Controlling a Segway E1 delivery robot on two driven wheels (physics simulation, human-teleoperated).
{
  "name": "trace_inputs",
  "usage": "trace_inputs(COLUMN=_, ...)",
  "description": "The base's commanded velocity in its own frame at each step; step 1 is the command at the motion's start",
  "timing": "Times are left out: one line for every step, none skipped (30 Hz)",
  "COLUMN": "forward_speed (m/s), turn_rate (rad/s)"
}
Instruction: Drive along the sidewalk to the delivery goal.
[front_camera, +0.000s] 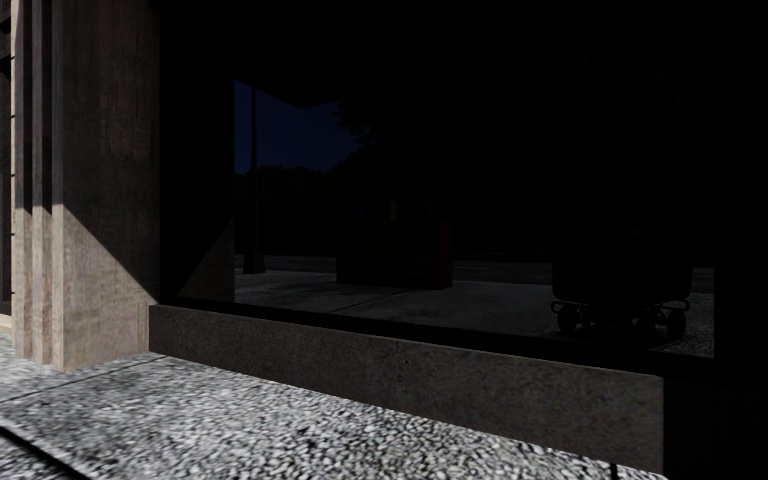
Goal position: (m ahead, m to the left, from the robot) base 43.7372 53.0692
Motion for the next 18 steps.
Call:
trace_inputs(forward_speed=0.00, turn_rate=0.00)
trace_inputs(forward_speed=0.00, turn_rate=0.00)
trace_inputs(forward_speed=0.00, turn_rate=0.00)
trace_inputs(forward_speed=0.00, turn_rate=0.00)
trace_inputs(forward_speed=0.00, turn_rate=0.00)
trace_inputs(forward_speed=0.00, turn_rate=0.00)
trace_inputs(forward_speed=0.00, turn_rate=0.24)
trace_inputs(forward_speed=0.00, turn_rate=0.37)
trace_inputs(forward_speed=0.00, turn_rate=0.42)
trace_inputs(forward_speed=0.00, turn_rate=0.42)
trace_inputs(forward_speed=0.00, turn_rate=0.46)
trace_inputs(forward_speed=0.00, turn_rate=0.54)
trace_inputs(forward_speed=0.00, turn_rate=0.60)
trace_inputs(forward_speed=0.00, turn_rate=0.66)
trace_inputs(forward_speed=0.00, turn_rate=0.66)
trace_inputs(forward_speed=0.00, turn_rate=0.67)
trace_inputs(forward_speed=0.00, turn_rate=0.67)
trace_inputs(forward_speed=0.00, turn_rate=0.67)
